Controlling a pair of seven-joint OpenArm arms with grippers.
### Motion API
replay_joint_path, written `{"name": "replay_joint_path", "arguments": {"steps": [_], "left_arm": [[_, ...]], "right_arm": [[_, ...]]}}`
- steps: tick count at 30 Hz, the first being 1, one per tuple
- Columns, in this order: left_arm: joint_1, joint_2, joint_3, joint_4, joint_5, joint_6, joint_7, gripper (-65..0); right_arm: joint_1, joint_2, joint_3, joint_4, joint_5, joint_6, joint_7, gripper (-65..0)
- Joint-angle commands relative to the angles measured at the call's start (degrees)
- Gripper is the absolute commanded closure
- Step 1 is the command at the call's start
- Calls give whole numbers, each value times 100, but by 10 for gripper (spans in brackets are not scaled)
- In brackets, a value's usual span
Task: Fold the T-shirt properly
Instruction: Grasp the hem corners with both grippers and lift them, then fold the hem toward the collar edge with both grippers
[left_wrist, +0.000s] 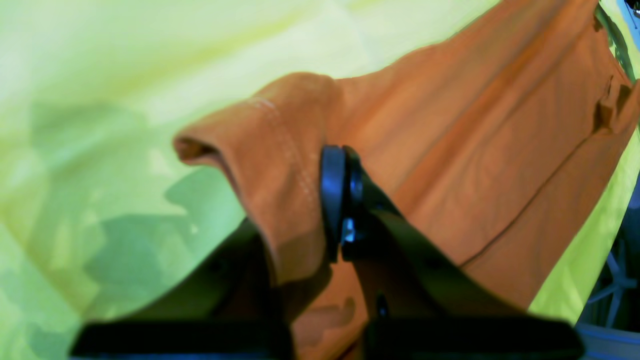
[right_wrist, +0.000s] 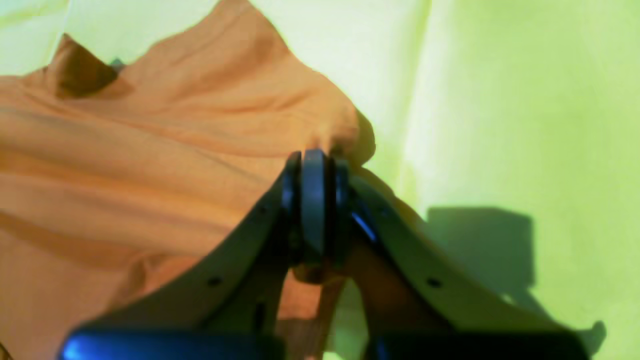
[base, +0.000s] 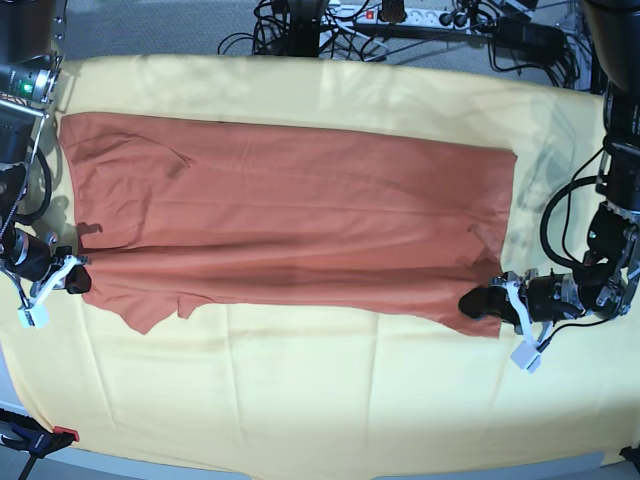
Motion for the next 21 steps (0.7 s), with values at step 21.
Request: {"name": "replay_joint_path", "arguments": {"steps": [21], "left_arm": [[-186, -439, -44, 671, -1417, -47, 2321, 0]], "right_arm": [[160, 149, -151, 111, 636, 28, -553, 0]]}}
